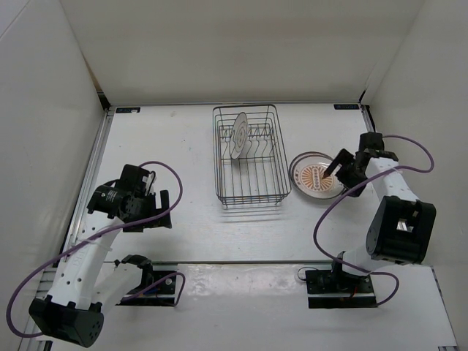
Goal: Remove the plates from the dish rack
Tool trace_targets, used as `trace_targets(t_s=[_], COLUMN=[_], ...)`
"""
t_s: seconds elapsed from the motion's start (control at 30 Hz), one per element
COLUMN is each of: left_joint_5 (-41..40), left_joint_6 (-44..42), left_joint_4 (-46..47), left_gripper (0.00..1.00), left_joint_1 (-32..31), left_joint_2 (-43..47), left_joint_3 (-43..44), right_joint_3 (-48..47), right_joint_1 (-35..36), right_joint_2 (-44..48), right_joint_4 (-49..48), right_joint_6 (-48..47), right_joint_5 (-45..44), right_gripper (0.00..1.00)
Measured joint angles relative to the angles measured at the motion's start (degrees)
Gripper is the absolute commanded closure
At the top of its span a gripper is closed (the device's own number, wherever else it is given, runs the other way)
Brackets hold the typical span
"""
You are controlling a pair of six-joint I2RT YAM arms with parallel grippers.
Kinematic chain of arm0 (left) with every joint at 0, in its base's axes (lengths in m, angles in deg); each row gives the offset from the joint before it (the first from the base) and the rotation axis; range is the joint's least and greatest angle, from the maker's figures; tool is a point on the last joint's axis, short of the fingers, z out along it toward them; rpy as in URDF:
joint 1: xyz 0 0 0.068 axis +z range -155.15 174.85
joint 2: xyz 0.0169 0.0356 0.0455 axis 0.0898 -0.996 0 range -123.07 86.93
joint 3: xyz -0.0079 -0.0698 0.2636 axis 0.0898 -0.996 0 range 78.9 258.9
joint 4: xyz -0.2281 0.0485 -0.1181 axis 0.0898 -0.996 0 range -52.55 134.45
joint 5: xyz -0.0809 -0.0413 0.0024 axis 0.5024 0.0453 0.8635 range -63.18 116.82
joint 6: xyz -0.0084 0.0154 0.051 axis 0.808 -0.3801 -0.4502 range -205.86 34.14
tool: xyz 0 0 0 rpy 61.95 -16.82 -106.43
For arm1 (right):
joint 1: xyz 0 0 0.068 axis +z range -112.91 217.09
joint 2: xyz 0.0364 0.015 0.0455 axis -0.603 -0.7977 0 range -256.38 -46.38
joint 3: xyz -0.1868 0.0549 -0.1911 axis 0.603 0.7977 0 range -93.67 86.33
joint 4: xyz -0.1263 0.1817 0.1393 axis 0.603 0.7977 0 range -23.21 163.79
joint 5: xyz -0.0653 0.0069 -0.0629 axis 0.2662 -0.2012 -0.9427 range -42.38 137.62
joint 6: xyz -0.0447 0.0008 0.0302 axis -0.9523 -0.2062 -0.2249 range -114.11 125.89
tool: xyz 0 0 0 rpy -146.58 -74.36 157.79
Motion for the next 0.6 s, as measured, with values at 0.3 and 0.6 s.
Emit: trace_targets(t_s=[0.3,0.6], left_joint_5=[1.01,6.78], left_joint_6=[-0.66,-2.12], left_joint_4=[0.17,5.38], left_gripper=[0.00,0.19], left_joint_1=[0.02,0.02], left_joint_2=[-1.44,-11.19], left_joint_3=[0.26,11.37], right_joint_3=[-2.58,-12.11], right_joint_1=[1.79,5.33], right_joint_2=[-1.44,7.80], right_joint_4=[12.50,23.06], right_joint_6=[3.30,5.79], right_joint_5=[-10.54,-16.04], right_gripper=[0.10,0.10])
